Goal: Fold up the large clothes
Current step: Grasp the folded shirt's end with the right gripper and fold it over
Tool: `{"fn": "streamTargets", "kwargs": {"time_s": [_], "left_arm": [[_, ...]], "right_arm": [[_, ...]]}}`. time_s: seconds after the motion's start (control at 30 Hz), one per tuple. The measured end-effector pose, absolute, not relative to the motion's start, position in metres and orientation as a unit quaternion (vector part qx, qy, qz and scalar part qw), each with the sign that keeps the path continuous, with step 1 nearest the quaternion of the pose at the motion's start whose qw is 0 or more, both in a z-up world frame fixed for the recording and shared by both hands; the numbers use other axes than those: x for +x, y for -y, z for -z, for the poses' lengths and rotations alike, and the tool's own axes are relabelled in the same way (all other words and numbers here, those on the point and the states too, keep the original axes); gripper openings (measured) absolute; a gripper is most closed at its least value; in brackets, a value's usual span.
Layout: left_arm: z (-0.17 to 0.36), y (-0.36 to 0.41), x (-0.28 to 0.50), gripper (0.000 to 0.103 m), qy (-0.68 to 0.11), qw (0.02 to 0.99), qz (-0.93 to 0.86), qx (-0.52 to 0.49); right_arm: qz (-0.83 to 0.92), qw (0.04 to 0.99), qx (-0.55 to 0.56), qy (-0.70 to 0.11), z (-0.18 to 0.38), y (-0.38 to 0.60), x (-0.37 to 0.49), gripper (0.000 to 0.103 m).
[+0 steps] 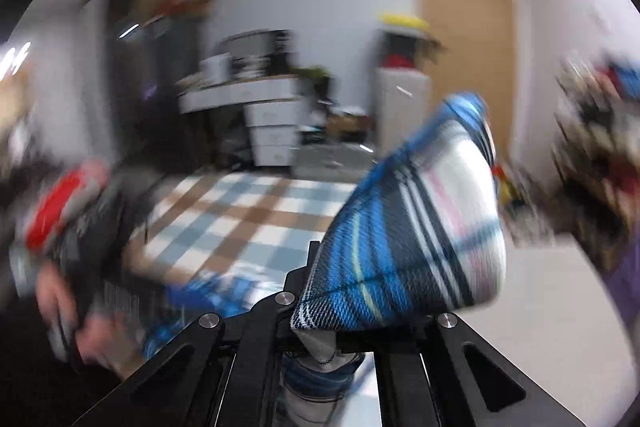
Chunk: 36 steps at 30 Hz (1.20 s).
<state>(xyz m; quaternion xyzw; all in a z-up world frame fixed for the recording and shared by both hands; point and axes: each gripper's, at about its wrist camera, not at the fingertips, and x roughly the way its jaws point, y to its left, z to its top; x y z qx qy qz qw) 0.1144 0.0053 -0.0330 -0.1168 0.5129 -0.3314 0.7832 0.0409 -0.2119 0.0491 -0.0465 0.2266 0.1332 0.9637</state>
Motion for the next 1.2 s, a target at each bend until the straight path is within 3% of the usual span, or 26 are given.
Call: {"fn": "streamTargets", "kwargs": {"time_s": [0.17,0.3,0.37,0.47,0.53,0.57,0.7,0.83,0.93,0.97,1.0,1.07,1.2], "left_arm": [[0.030,-0.098,0.121,0.069,-0.502,0.800,0.268,-0.191],[0.048,-0.122,0.118,0.069,-0.518,0.780,0.268,-0.226],[0.059,-0.127,0.117,0.069,-0.544,0.766,0.262,-0.219],[0.062,-0.116,0.111,0.069,-0.569,0.756,0.260,-0.194],[0.055,-0.108,0.112,0.069,-0.562,0.753,0.282,-0.193],[0.050,-0.105,0.109,0.069,-0.555,0.754,0.292,-0.196],[0.042,-0.078,0.106,0.069,-0.537,0.741,0.349,-0.201],[0.075,-0.050,0.115,0.069,-0.577,0.742,0.317,-0.131],[0.093,-0.046,0.120,0.069,-0.602,0.726,0.303,-0.140],[0.093,-0.047,0.121,0.065,-0.600,0.724,0.306,-0.148],[0.090,-0.049,0.121,0.040,-0.595,0.724,0.311,-0.158],[0.082,-0.051,0.123,0.009,-0.591,0.720,0.322,-0.170],[0.069,-0.055,0.122,0.003,-0.573,0.712,0.349,-0.207]], "right_arm": [[-0.226,0.925,-0.147,-0.268,-0.002,0.087,0.038,0.004],[-0.234,0.892,-0.094,-0.375,0.071,0.040,0.072,0.004],[-0.231,0.883,-0.064,-0.403,0.095,0.035,0.082,0.010],[-0.240,0.876,-0.040,-0.416,0.102,0.034,0.083,0.027],[-0.287,0.862,-0.004,-0.418,0.096,0.039,0.078,0.068],[-0.311,0.853,0.016,-0.418,0.093,0.044,0.075,0.072],[-0.345,0.840,0.070,-0.412,0.088,0.058,0.061,0.072],[-0.343,0.836,0.107,-0.414,0.078,0.081,0.056,0.072],[-0.334,0.835,0.157,-0.409,0.071,0.108,0.056,0.072],[-0.327,0.836,0.176,-0.404,0.068,0.120,0.057,0.072],[-0.319,0.838,0.192,-0.398,0.065,0.131,0.058,0.073],[-0.319,0.837,0.240,-0.375,0.057,0.157,0.061,0.074],[-0.317,0.828,0.332,-0.322,0.047,0.204,0.060,0.081]]}}
